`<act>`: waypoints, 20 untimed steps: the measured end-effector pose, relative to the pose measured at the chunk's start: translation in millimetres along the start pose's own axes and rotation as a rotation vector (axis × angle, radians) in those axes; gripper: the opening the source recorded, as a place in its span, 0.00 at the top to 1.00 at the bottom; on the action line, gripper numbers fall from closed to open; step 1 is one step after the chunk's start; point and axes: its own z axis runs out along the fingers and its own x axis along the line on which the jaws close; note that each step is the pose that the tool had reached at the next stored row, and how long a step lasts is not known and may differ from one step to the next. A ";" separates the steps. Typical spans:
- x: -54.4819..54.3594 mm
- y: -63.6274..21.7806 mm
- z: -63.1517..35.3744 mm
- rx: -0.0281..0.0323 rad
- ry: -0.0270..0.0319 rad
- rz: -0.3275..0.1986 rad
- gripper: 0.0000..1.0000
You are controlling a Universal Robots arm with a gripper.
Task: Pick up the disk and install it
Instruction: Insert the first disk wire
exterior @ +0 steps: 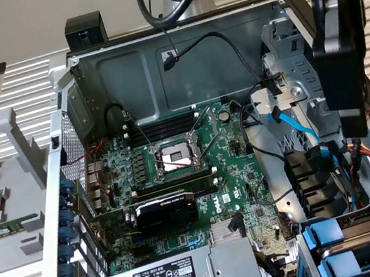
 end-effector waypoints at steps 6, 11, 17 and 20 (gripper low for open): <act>6.2 -5.2 -3.3 -0.0123 -0.0170 0.005 0.51; 6.1 -5.3 -3.2 -0.0124 -0.0171 0.005 0.51; 6.1 -5.3 -3.2 -0.0124 -0.0171 0.005 0.51; 7.5 -4.7 -3.2 -0.0111 -0.0180 0.005 0.51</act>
